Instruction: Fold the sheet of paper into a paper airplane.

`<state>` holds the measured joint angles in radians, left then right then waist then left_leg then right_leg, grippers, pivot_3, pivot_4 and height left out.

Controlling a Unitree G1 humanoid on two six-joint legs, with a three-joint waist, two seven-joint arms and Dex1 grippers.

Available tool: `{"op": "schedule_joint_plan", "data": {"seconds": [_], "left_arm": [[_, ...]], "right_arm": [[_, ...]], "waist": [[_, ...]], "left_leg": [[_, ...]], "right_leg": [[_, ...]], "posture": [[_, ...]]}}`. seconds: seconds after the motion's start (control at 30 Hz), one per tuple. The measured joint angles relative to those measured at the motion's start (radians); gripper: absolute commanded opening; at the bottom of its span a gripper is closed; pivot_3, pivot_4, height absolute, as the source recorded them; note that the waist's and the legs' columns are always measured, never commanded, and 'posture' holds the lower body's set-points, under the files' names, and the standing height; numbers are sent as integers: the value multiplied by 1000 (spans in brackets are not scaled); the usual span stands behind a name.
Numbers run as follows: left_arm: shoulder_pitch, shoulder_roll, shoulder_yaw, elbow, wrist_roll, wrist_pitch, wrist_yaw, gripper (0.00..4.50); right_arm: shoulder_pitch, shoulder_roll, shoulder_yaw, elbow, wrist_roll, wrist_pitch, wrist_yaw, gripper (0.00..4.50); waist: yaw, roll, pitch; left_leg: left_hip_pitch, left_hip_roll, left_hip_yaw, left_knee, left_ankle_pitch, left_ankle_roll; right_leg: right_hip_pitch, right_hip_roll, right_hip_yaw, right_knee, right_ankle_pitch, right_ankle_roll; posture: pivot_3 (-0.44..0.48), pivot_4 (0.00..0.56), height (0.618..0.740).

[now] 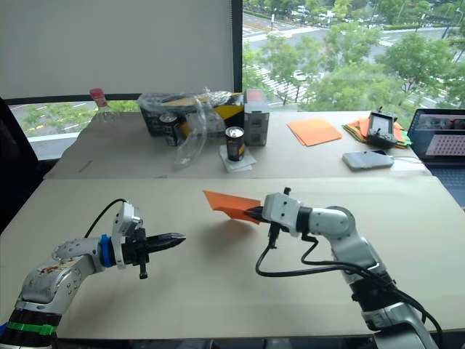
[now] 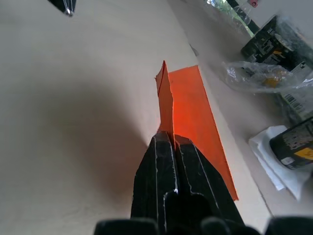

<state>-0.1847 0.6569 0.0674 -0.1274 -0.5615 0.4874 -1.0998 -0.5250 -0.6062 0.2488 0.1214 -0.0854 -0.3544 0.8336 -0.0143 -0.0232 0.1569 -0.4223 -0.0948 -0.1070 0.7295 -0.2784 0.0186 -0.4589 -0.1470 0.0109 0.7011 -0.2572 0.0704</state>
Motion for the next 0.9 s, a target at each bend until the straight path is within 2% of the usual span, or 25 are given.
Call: {"op": "schedule_joint_plan", "data": {"seconds": [0.13, 0.3, 0.47, 0.63, 0.73, 0.9], "left_arm": [[0, -5, 0, -8, -16, 13, 4, 0], [-1, 3, -6, -13, -36, 73, -3, 0], [-19, 8, -11, -11, -46, 93, -16, 0], [-27, 26, -11, -3, -30, 83, -23, 0], [-26, 30, -11, 7, -22, 79, -27, 0], [-9, 36, -11, 9, -18, 76, -34, 0]], "right_arm": [[-58, -29, 40, 146, -260, -410, -188, 18], [-42, -15, 129, 246, -456, -690, -330, 18], [-88, -18, 154, 376, -606, -831, -475, 18], [-145, -36, 175, 467, -717, -879, -621, 18], [-156, -40, 183, 499, -740, -885, -671, 850], [-149, -87, 208, 511, -714, -889, -661, 2567]], "waist": [[0, 0, 0], [-4, 0, 0], [-8, 0, 0], [-7, -1, 0], [-7, -1, 0], [-5, 0, 0]], "left_leg": [[0, 0, 1, 0, 1, -1], [0, 0, 2, 1, 0, -1], [0, 0, 2, 6, 0, 0], [0, 0, 2, 11, 0, 0], [0, 0, 2, 15, 0, 1], [-3, 0, 2, 18, -2, 3]], "right_leg": [[-1, 0, 1, 2, 0, 0], [-2, 1, 2, 3, 0, 0], [-3, 1, 3, 10, -1, -1], [-2, 1, 3, 17, -3, -4], [-2, 2, 3, 18, -3, -4], [-2, 1, 3, 18, -3, -3]], "posture": [[0, 150, 670], [0, 150, 670], [0, 150, 670], [0, 150, 670], [0, 150, 670], [0, 150, 670]]}}
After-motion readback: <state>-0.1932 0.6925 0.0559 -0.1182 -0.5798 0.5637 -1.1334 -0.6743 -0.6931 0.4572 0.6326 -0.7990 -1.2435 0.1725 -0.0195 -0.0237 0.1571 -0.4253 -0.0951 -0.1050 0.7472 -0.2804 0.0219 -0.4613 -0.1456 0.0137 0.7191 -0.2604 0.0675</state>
